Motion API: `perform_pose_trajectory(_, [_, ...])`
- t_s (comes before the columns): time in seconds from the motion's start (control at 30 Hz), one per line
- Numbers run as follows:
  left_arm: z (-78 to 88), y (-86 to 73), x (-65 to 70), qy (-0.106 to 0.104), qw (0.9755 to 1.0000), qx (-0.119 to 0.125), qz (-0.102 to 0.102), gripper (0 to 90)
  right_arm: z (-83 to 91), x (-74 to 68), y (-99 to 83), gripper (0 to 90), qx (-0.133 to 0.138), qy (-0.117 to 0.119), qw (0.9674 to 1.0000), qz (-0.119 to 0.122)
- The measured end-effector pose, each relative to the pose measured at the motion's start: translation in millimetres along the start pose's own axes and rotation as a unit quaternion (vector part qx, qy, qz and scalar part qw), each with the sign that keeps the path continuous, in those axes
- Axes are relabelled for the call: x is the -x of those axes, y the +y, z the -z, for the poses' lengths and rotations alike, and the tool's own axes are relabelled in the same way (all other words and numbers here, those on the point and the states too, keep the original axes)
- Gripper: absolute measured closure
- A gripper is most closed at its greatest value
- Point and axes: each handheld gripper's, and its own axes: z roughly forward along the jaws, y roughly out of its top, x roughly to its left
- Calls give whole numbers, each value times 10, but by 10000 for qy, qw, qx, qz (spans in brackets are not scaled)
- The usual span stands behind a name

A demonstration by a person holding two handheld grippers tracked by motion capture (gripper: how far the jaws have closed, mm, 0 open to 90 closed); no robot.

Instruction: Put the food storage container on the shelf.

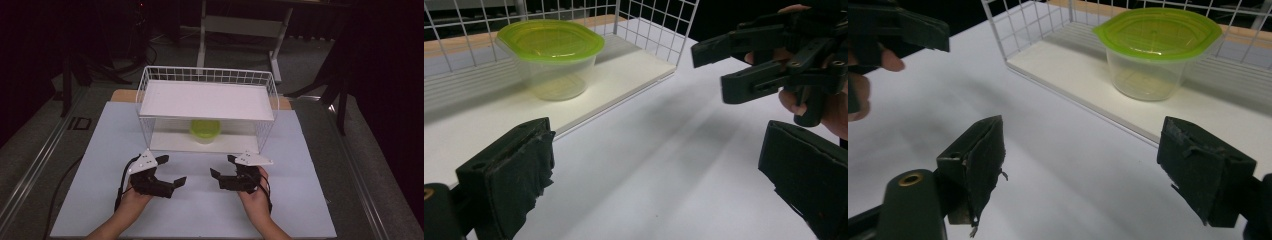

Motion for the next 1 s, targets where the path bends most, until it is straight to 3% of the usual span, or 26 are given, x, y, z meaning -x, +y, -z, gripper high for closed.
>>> perform_pose_trajectory(0.1, [38, -7, 17, -18, 10000, 5, 8, 22, 84, -5, -10, 190, 27, -1, 10000, 39])
perform_pose_trajectory(0.23, [102, -14, 60, 6, 9999, -4, -139, 22, 202, -4, -15, 190, 67, 14, 10000, 56])
perform_pose_trajectory(0.6, [322, -103, 99, -11, 9999, 123, -40, 22, 503, 53, -120, 190, 129, -126, 9998, 131])
perform_pose_trajectory(1.0, [440, -251, 84, 115, 9999, 112, -22, 22, 739, 144, -288, 190, -50, -246, 9995, 212])
